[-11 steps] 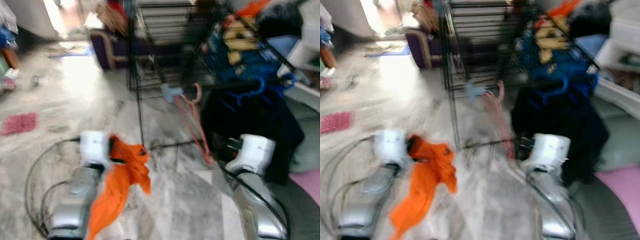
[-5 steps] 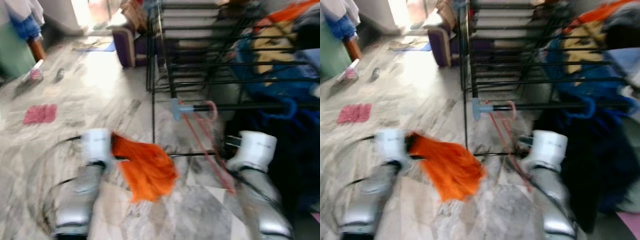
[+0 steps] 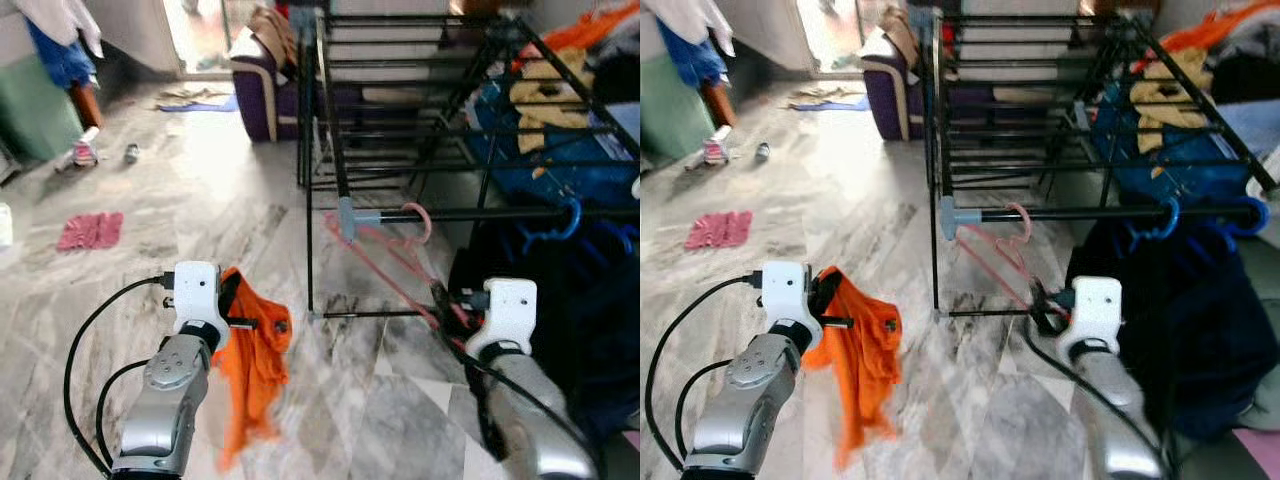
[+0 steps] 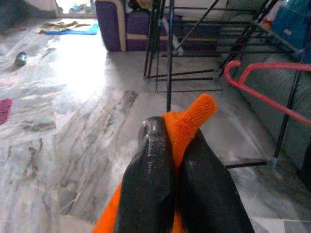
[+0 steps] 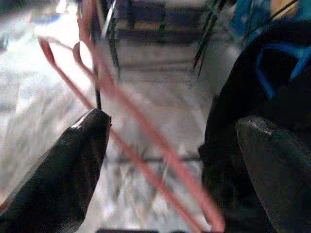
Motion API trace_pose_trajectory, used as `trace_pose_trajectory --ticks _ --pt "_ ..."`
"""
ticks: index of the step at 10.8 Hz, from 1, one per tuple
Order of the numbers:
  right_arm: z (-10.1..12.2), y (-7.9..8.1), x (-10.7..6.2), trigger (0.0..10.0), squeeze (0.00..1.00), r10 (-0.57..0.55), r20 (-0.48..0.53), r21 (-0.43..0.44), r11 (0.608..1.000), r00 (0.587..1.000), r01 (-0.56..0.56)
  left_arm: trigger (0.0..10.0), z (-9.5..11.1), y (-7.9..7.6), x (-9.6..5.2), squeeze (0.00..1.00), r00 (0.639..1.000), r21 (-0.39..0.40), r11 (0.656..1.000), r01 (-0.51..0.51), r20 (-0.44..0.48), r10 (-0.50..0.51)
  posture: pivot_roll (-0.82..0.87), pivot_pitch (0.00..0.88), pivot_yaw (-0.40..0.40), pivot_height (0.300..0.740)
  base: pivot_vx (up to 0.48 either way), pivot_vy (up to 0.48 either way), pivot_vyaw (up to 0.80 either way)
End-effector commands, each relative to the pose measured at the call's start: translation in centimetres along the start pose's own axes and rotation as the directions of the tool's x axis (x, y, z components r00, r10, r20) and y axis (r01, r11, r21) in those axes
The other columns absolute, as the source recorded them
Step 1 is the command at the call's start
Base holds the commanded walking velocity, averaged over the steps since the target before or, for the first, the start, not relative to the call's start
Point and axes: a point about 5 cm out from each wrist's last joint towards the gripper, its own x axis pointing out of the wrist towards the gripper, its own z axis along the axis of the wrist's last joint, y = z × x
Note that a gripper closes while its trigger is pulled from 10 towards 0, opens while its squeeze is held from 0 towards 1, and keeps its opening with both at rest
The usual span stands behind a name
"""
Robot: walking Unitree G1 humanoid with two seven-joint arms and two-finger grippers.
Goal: Hang hanger
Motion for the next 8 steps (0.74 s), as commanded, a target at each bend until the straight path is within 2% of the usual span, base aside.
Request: trace_pose_trajectory --ticks 1,2,3,6,8 --pt "-0.4 -0.4 0.5 10.0 0.0 0.031 -0.042 -0.044 0.998 0.999 -0.033 10.0 0.4 0.0 0.0 0.0 1.0 0.007 1.0 0.016 0.001 -0.016 0.04 0.056 -0.016 0.74 0.0 0.0 0.0" --pt "-0.4 -2.2 1.5 10.0 0.0 0.056 -0.061 -0.103 0.993 0.997 -0.062 10.0 0.1 -0.3 -0.2 0.0 0.999 0.01 0.999 0.033 -0.011 -0.032 0.05 0.061 -0.019 0.74 0.0 0.0 0.0" --pt "-0.3 -2.8 2.3 10.0 0.0 0.11 -0.094 -0.136 0.983 0.989 -0.123 10.0 -0.1 -0.2 -0.5 0.0 0.999 0.007 0.999 0.034 -0.021 -0.034 0.05 0.068 -0.021 0.74 0.0 0.0 0.0" --pt "0.7 -3.9 4.5 10.0 0.0 0.26 -0.115 -0.236 0.93 0.959 -0.28 10.0 -0.5 -0.1 -1.1 0.0 0.998 0.006 0.999 0.037 -0.051 -0.037 0.08 0.087 -0.027 0.74 0.0 0.0 0.0" --pt "0.6 -3.2 4.8 10.0 0.0 0.32 -0.131 -0.221 0.914 0.938 -0.342 10.0 -0.7 -0.1 -1.5 0.0 0.997 0.006 0.999 0.035 -0.066 -0.034 0.08 0.094 -0.027 0.74 0.0 0.0 0.0"
